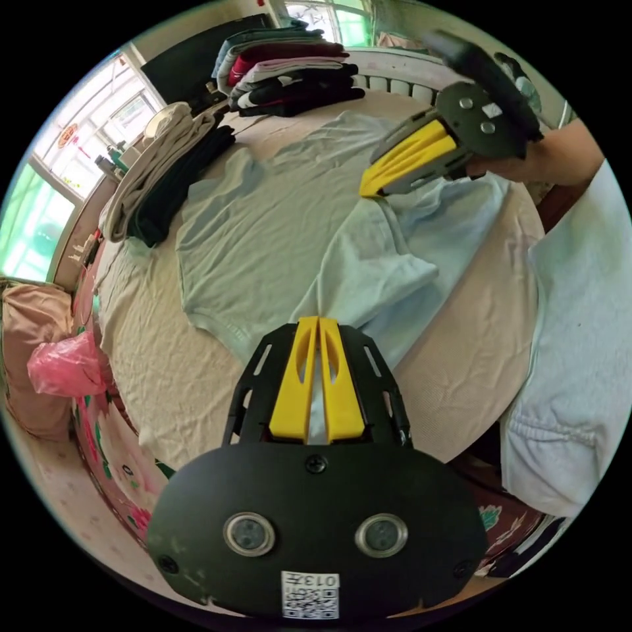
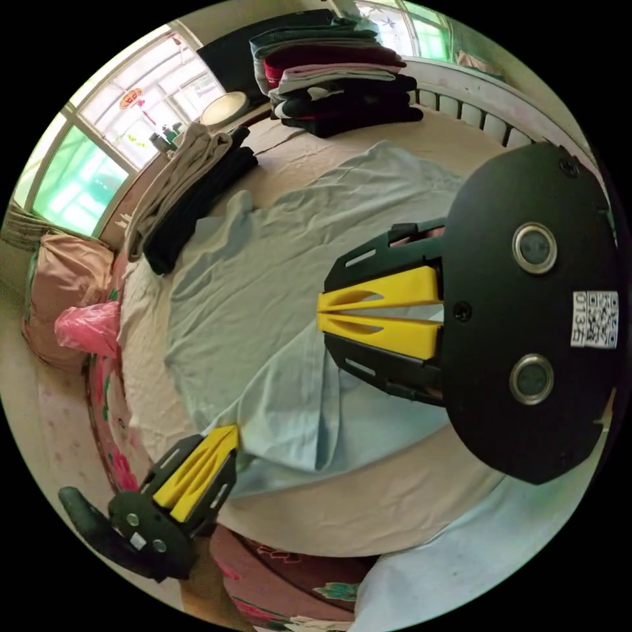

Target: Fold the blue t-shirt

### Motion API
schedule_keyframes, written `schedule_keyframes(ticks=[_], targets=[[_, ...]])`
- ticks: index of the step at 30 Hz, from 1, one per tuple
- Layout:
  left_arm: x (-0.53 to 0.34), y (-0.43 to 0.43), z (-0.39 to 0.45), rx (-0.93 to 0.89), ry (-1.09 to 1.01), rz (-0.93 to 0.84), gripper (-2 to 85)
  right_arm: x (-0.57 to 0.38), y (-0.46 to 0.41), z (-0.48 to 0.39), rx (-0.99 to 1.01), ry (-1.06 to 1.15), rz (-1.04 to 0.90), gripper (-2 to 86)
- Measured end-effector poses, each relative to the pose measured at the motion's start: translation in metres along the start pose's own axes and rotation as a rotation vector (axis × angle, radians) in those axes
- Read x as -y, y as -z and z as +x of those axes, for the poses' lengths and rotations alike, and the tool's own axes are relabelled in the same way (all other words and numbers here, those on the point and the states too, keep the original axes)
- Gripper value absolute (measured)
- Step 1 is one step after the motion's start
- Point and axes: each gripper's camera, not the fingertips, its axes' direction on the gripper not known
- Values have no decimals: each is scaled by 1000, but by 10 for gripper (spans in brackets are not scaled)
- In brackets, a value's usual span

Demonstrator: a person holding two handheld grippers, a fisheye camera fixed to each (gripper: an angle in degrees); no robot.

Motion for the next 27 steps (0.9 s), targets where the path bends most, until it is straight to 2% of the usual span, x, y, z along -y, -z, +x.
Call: schedule_keyframes(ticks=[4,6,9,15,21,27], targets=[[-3,8,-20,-7,92,3,0,-4,18,45,38,-87,70,3],[-6,18,-37,17,162,60,2,-16,43,94,31,-200,168,6],[-1,26,-84,38,288,120,12,-35,41,170,-4,-319,130,19],[54,1,-193,-168,461,188,82,-63,5,324,32,-456,-23,77],[124,-36,-247,-236,432,95,118,-36,-33,409,151,-372,-99,92],[159,-63,-258,-223,360,-2,131,-7,-73,428,238,-234,-201,91]])
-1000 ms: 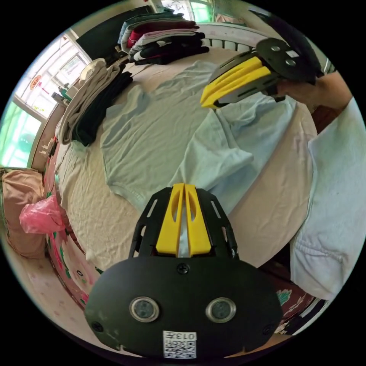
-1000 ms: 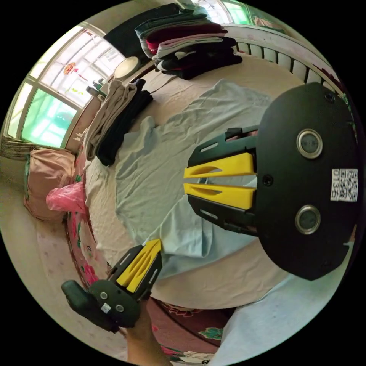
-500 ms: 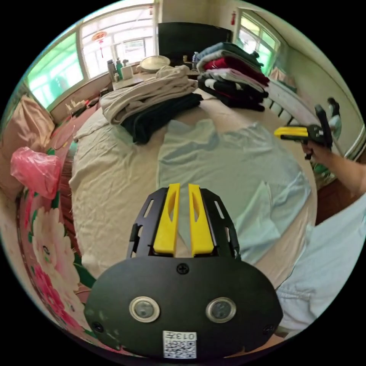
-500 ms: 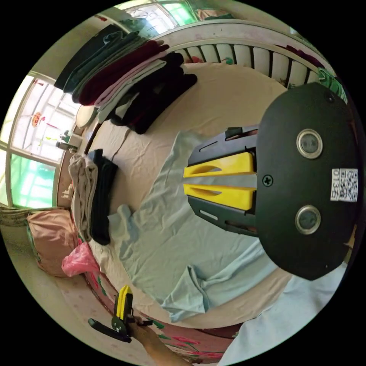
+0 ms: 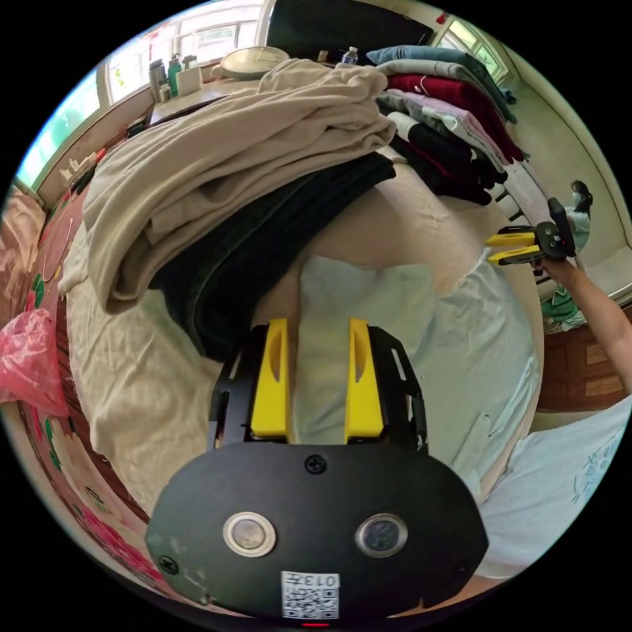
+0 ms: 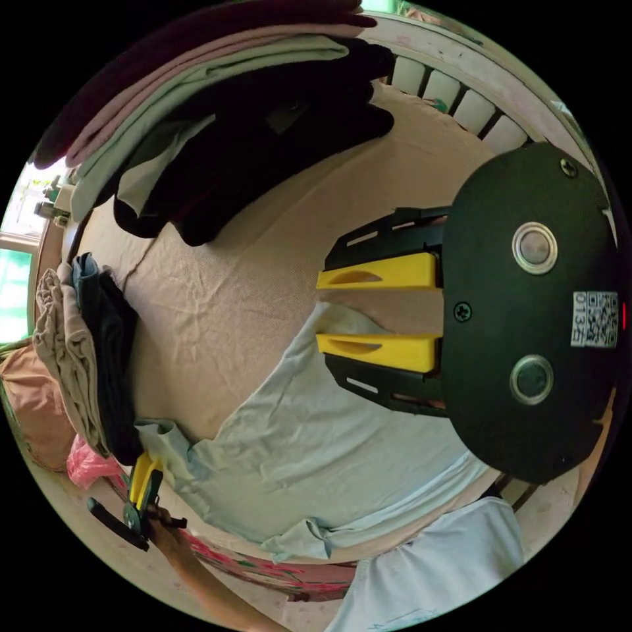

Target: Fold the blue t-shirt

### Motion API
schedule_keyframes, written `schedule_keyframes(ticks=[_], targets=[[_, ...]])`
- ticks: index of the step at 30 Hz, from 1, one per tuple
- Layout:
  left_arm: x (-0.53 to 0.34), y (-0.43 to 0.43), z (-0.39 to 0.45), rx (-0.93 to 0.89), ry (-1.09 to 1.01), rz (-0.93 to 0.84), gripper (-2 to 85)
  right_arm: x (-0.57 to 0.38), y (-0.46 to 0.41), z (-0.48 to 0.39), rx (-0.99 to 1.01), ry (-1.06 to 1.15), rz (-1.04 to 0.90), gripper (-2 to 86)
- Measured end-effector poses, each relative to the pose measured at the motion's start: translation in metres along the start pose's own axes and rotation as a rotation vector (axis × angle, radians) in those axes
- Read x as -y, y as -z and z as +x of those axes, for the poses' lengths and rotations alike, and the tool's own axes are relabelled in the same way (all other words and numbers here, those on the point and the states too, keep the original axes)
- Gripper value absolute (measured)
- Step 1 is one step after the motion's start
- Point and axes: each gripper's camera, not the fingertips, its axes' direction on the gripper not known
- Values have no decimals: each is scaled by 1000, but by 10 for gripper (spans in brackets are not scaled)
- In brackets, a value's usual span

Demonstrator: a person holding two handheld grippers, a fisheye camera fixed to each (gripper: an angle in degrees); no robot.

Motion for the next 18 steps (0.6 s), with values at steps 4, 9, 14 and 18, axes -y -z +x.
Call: schedule_keyframes(ticks=[4,9,14,18], targets=[[6,-5,-2,-6,10,4,120,9,0,-2,31,18,4,67],[4,-5,8,107,-40,-53,23,15,2,-30,-59,61,-12,27],[-22,34,28,137,-118,131,2,7,27,-54,-129,46,67,17],[-67,74,53,151,-219,279,-1,-24,66,-98,-226,71,189,15]])
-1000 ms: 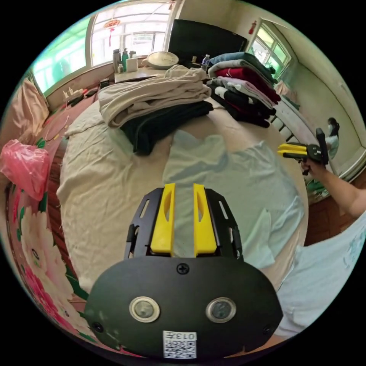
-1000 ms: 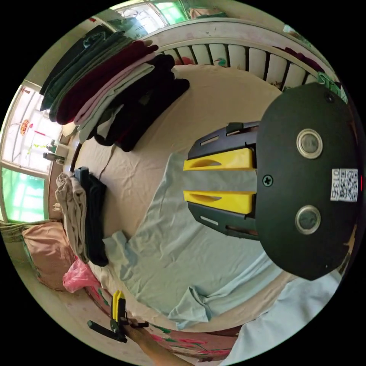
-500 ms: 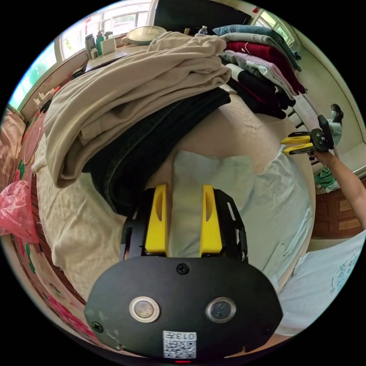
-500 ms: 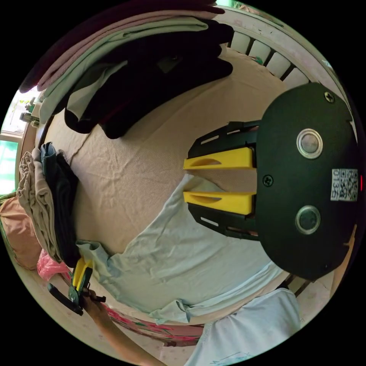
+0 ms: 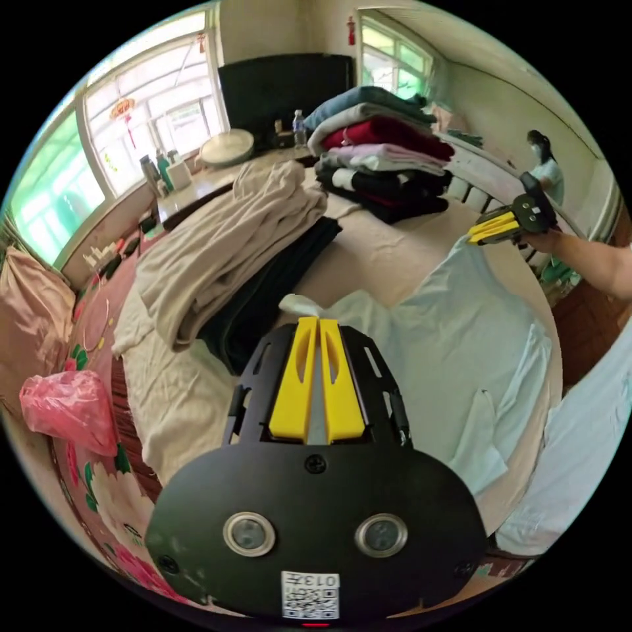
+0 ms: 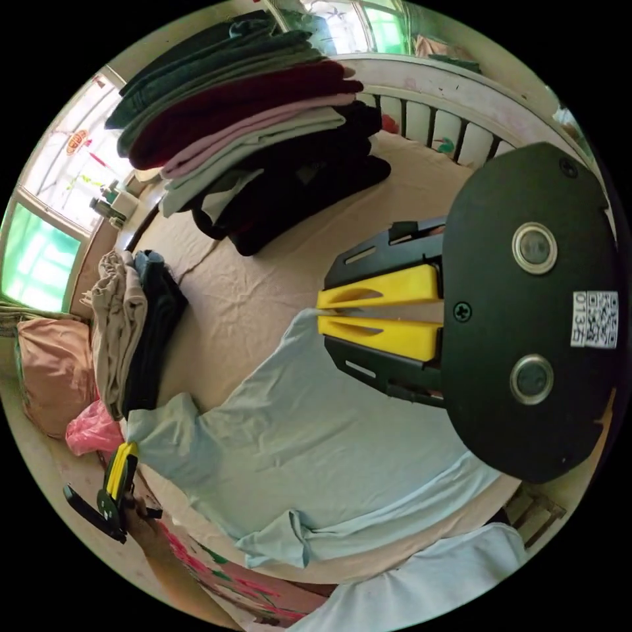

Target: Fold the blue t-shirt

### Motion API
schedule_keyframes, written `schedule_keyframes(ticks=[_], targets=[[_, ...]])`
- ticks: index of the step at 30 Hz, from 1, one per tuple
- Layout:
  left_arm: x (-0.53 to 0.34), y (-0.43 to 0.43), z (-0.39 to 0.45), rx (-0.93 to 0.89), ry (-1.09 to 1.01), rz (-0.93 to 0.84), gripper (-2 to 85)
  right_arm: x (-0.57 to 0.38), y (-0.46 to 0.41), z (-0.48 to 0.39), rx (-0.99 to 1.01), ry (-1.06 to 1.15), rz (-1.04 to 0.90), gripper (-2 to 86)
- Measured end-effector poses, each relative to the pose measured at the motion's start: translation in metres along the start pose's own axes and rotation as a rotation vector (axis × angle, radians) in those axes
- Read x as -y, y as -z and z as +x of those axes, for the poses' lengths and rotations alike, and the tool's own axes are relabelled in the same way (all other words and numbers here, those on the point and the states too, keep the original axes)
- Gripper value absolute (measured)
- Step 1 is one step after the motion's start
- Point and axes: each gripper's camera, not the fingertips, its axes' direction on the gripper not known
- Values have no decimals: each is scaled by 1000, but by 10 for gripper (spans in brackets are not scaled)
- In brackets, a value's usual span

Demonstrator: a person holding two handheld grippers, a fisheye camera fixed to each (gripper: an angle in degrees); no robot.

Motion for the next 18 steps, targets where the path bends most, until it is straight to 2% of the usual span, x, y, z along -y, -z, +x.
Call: schedule_keyframes(ticks=[6,11,18], targets=[[-77,60,49,-5,-33,68,-1,-50,38,-85,-170,41,39,14],[-139,52,86,-54,30,-39,-1,-81,17,-147,-224,68,-34,14],[-159,36,98,-35,66,-122,-1,-90,2,-187,-289,80,-74,14]])
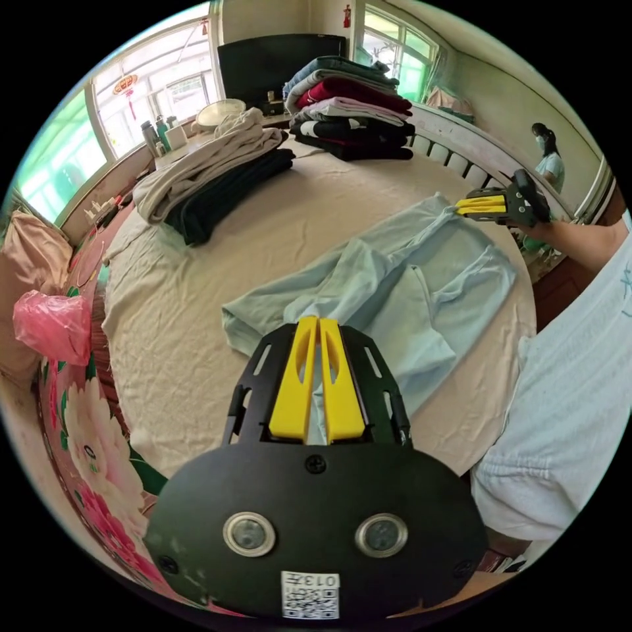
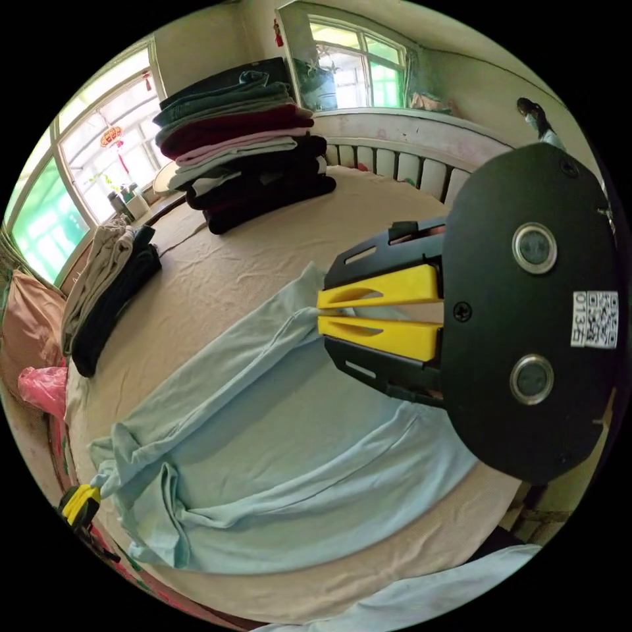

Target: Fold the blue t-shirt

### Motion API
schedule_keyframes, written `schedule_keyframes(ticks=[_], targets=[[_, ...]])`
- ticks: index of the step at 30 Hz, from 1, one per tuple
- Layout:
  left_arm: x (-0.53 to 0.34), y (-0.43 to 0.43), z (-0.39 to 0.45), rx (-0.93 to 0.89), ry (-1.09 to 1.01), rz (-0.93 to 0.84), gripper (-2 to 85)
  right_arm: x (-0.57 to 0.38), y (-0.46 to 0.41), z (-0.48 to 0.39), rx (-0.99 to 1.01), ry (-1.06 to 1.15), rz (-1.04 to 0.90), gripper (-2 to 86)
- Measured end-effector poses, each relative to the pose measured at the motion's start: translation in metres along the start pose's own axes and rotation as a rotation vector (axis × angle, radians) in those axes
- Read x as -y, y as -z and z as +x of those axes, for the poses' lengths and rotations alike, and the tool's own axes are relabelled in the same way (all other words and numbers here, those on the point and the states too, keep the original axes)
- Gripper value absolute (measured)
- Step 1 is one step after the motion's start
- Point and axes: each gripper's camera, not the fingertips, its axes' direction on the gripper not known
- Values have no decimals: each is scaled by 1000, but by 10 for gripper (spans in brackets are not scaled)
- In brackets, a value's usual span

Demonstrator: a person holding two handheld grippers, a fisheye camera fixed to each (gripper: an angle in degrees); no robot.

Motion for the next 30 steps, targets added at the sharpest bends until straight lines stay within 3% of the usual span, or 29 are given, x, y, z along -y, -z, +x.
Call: schedule_keyframes(ticks=[16,26,30], targets=[[-21,11,11,28,-27,-37,0,-35,25,-28,80,-61,-20,16],[-30,-3,5,-34,-26,-112,13,-62,22,-29,172,90,-98,44],[-42,9,2,-33,-65,-140,41,-91,46,15,211,-47,-76,74]])
